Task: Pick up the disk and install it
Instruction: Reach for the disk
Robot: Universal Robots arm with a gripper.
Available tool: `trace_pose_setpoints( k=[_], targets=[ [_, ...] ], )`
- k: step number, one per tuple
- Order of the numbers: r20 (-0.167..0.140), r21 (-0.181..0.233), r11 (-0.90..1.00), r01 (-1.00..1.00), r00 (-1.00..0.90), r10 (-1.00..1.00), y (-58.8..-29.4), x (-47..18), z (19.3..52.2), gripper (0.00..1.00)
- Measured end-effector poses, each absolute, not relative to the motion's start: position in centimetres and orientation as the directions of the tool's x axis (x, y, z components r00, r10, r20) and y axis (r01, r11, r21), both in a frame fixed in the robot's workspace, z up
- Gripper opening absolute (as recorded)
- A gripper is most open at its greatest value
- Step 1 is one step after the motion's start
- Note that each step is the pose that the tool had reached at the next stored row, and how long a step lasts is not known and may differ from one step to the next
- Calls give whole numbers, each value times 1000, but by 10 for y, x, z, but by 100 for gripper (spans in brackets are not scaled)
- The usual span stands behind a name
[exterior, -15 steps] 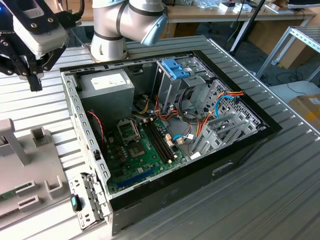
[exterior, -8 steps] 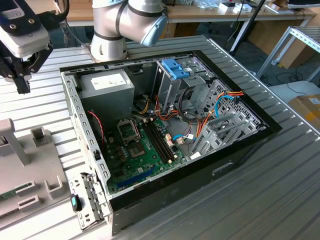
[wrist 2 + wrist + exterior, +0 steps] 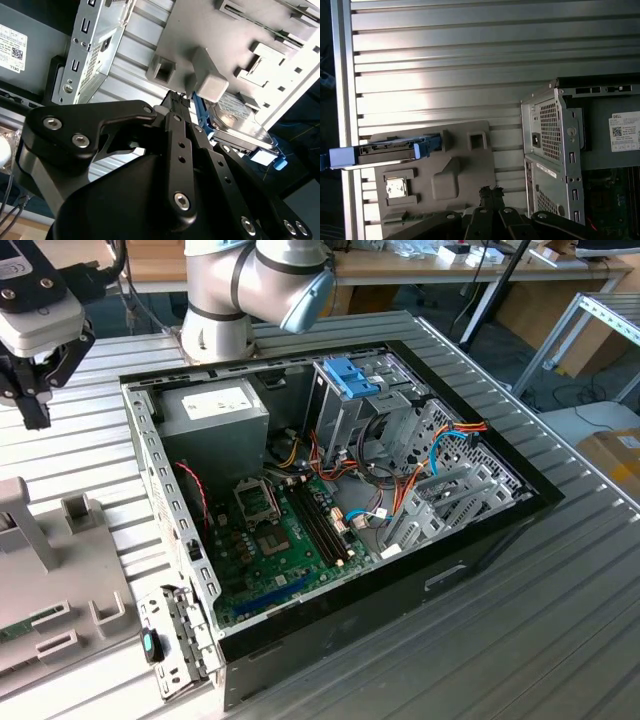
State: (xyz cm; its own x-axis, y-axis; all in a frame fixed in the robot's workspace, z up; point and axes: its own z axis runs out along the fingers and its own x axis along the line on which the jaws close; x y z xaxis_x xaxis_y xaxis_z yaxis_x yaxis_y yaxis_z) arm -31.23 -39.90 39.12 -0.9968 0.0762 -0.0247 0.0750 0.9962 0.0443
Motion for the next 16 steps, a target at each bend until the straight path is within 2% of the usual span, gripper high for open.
trace_pose_setpoints(
  k=[16],
  targets=[
    [-25,44,996,75,-997,76,-399,-336,391,11]
  ],
)
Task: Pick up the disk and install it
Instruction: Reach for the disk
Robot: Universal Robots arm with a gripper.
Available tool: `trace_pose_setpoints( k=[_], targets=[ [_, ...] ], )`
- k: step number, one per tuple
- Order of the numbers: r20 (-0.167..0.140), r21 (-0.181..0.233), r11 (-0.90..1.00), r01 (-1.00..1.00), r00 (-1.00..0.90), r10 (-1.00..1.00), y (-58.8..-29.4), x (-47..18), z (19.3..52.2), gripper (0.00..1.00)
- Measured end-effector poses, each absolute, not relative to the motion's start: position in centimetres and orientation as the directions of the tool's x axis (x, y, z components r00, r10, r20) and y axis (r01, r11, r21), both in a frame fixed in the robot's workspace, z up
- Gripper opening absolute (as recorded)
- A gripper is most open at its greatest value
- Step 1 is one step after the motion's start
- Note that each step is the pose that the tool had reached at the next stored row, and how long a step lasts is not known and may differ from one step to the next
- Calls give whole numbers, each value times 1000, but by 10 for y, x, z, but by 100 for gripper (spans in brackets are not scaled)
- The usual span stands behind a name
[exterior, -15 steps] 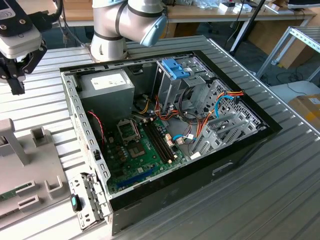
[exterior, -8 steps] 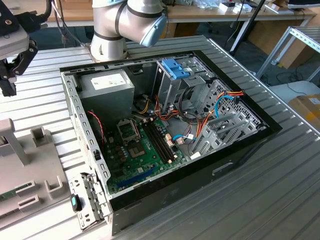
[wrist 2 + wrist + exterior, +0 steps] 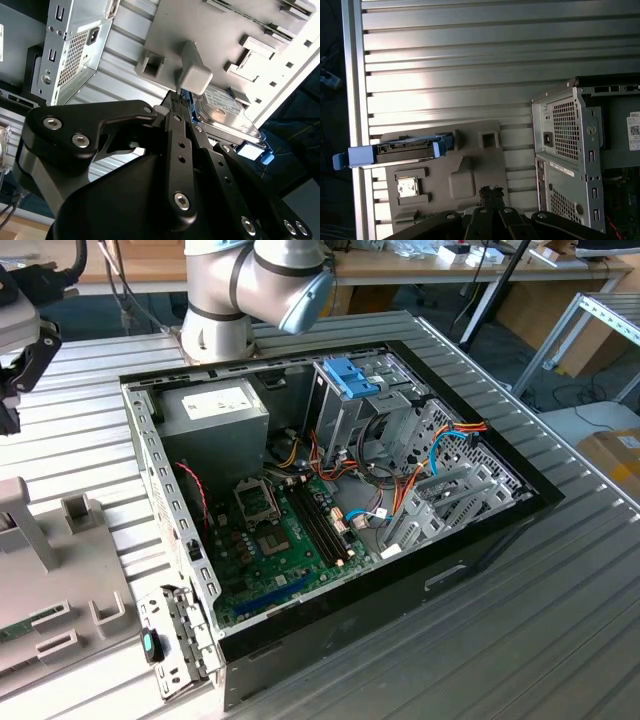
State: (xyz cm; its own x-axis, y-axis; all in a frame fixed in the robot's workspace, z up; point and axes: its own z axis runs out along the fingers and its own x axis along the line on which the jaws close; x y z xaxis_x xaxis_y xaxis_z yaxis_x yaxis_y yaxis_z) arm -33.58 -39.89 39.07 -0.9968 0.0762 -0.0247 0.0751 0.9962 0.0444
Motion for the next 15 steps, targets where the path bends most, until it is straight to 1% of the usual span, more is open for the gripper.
trace_pose_setpoints(
  k=[15],
  targets=[
    [-25,44,996,75,-997,76,-399,-364,390,11]
  ],
)
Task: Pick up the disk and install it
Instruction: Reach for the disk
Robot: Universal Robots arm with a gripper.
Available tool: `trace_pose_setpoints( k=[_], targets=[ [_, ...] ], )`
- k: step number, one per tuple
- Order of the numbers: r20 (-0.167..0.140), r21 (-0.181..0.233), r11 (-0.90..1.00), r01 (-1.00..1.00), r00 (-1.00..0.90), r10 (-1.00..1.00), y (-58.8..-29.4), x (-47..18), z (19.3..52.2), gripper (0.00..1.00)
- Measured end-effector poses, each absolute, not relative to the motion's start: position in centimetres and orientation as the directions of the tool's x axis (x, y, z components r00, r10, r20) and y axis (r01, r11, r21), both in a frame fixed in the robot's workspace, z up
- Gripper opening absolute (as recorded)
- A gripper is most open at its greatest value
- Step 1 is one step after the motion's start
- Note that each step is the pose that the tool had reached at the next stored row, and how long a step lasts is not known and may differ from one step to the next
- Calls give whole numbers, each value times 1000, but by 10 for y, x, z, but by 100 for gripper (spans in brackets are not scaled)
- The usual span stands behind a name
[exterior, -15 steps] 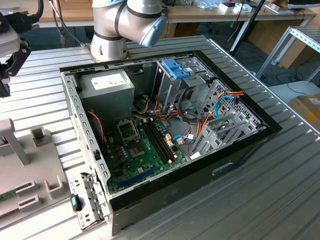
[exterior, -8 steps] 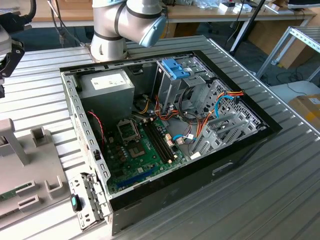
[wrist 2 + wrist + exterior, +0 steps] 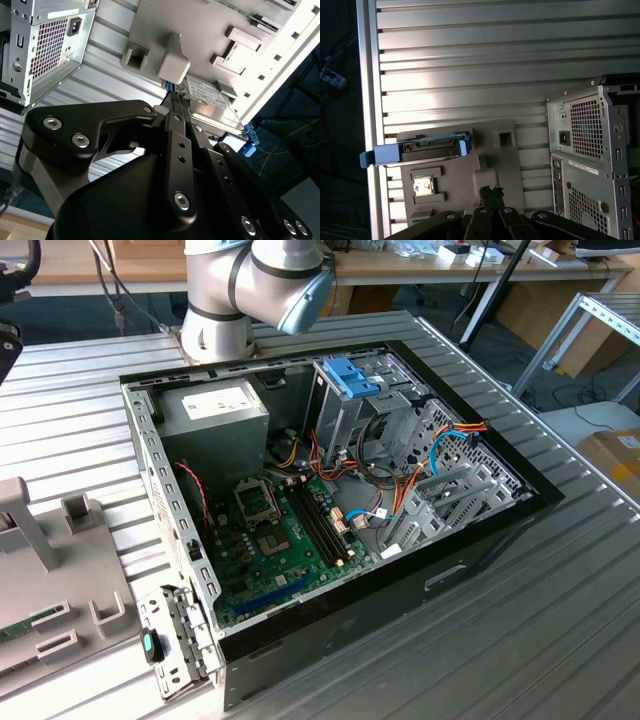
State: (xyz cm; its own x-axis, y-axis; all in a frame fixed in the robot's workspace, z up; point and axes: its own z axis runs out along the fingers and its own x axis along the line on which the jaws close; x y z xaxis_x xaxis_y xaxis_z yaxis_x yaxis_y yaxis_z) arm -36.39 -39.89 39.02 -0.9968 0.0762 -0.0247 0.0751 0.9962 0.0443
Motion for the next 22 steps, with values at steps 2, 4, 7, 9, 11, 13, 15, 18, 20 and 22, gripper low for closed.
trace_pose_setpoints(
  k=[2,4,7,9,11,13,15,18,20,22],
  targets=[
    [-25,44,996,75,-997,76,-399,-370,390,11],
    [-25,44,996,75,-997,76,-399,-375,390,11],
    [-25,44,996,75,-997,76,-399,-379,390,11],
    [-25,44,996,75,-997,76,-399,-379,390,11],
    [-25,44,996,75,-997,76,-399,-383,390,11],
    [-25,44,996,75,-997,76,-399,-388,390,11],
    [-25,44,996,75,-997,76,-399,-389,390,11],
    [-25,44,996,75,-997,76,-399,-389,390,11],
    [-25,44,996,75,-997,76,-399,-390,390,11],
    [-25,44,996,75,-997,76,-399,-390,390,11]
  ],
)
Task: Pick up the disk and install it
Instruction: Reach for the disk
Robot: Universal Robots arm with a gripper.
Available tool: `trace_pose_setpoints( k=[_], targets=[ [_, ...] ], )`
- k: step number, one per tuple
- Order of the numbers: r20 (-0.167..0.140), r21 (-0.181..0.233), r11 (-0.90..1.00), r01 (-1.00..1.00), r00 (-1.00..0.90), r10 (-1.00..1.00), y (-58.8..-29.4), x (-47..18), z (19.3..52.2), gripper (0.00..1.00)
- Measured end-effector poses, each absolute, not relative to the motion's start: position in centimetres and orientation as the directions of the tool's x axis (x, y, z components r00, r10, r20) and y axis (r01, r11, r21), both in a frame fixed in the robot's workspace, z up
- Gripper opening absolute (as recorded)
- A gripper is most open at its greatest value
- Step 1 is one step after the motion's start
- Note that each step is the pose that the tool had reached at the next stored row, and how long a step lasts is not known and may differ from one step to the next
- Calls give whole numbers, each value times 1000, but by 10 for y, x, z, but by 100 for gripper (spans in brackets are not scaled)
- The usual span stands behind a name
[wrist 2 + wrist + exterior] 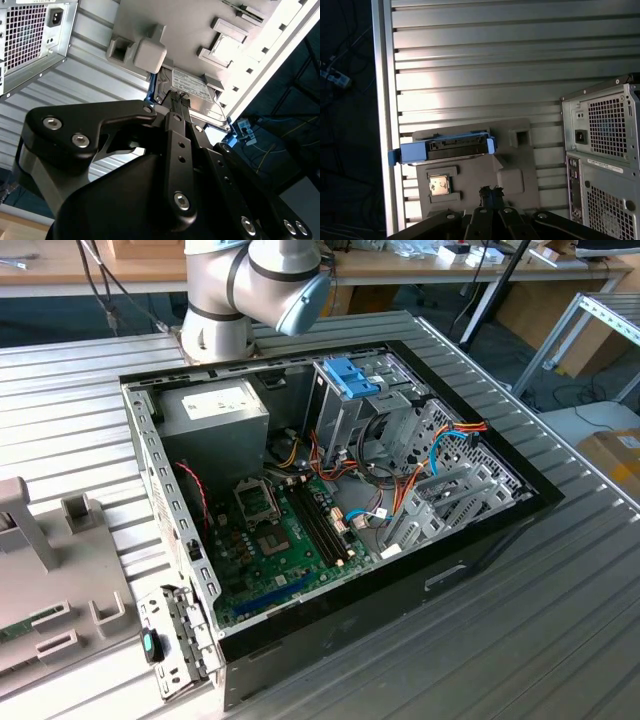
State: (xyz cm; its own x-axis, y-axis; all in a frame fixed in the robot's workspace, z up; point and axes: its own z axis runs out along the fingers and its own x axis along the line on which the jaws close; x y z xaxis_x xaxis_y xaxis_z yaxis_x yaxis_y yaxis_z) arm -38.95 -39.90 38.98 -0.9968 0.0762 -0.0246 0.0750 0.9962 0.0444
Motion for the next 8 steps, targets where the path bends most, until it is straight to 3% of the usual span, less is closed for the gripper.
trace_pose_setpoints(
  k=[8],
  targets=[
    [-25,44,996,75,-997,76,-399,-391,390,11]
  ],
)
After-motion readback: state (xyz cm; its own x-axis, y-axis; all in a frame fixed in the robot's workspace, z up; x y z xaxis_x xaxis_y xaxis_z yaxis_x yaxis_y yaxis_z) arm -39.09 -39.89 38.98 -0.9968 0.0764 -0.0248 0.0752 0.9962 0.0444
